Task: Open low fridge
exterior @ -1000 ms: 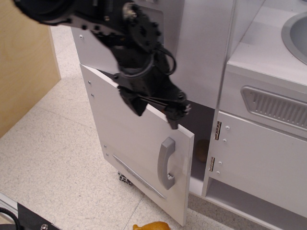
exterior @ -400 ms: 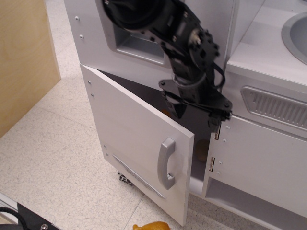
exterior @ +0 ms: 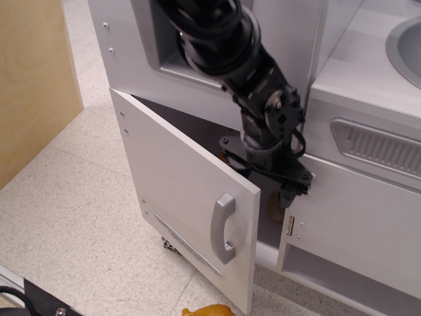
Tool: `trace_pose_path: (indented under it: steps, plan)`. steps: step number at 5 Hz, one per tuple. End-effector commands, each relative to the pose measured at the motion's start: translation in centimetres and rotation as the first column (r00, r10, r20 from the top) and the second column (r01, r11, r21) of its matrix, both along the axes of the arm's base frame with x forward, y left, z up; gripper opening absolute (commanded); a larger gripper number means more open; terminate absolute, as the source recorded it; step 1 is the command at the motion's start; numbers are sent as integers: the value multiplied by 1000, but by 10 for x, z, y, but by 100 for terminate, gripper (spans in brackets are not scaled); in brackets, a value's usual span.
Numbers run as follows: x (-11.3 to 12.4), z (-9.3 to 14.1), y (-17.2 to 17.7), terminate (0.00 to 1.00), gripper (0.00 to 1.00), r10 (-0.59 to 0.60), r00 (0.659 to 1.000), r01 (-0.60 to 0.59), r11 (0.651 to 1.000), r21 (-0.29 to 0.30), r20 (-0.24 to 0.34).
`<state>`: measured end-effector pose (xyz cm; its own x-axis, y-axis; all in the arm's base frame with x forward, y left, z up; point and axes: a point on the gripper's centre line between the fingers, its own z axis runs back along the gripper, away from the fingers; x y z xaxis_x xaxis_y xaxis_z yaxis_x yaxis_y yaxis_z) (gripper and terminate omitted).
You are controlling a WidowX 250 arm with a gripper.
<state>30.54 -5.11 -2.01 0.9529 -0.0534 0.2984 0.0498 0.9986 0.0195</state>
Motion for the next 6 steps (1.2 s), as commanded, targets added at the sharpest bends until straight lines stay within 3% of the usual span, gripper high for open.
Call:
trace_pose_path:
  steps: [1, 4, 6]
  plan:
    - [-29, -13, 31, 0, 100, -4, 998, 4, 1000, 7, -55]
    - [-77, -30, 115, 0, 100, 20, 993, -9, 995, 100, -114]
    - [-93, -39, 180, 0, 100, 51, 994, -30, 979, 201, -98]
